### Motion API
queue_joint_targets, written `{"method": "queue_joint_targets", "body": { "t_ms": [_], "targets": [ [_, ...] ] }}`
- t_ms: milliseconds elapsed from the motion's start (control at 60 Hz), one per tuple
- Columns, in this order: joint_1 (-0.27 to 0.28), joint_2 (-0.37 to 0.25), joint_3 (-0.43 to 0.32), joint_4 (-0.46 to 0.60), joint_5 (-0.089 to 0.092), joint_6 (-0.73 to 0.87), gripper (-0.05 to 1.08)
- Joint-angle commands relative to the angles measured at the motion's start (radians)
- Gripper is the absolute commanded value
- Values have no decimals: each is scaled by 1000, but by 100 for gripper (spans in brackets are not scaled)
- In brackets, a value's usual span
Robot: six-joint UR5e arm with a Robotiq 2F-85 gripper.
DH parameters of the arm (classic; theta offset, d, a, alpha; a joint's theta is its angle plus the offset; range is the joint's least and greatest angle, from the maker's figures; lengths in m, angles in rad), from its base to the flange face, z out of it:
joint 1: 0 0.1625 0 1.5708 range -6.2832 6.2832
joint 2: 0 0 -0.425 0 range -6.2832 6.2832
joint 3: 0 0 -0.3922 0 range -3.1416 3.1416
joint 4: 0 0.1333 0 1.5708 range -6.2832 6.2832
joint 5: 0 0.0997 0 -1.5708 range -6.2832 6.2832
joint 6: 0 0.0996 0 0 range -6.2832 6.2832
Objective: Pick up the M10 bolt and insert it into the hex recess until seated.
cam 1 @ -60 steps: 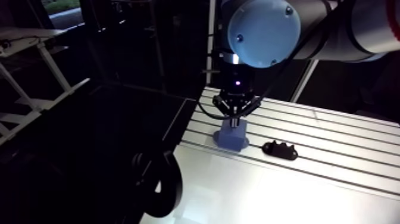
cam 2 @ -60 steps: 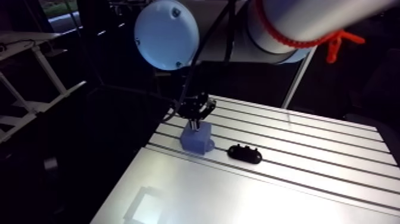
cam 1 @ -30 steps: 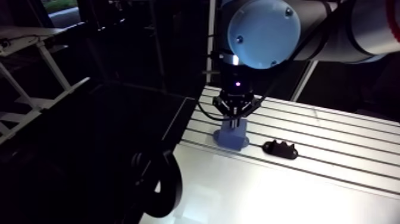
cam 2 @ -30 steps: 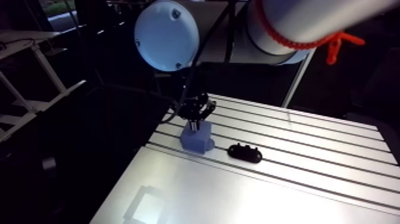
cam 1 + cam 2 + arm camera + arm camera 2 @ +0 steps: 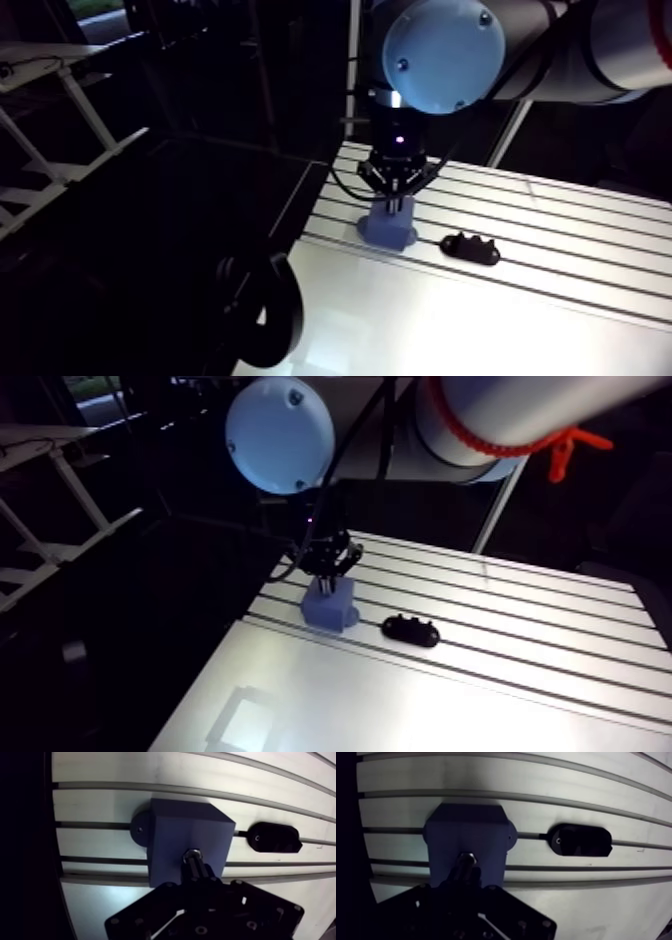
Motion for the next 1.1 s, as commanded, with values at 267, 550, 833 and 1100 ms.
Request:
{"method": "queue_joint_targets", "body": {
  "t_ms": [267,550,833,1100],
  "targets": [
    [-2,-7,-5,-1,13,-21,108],
    [-1,-22,-14,-2,38,-25,108],
    [-7,-62,-81,79,29,-30,108],
    [-31,-96,-174,252,26,-55,28]
  ]
}}
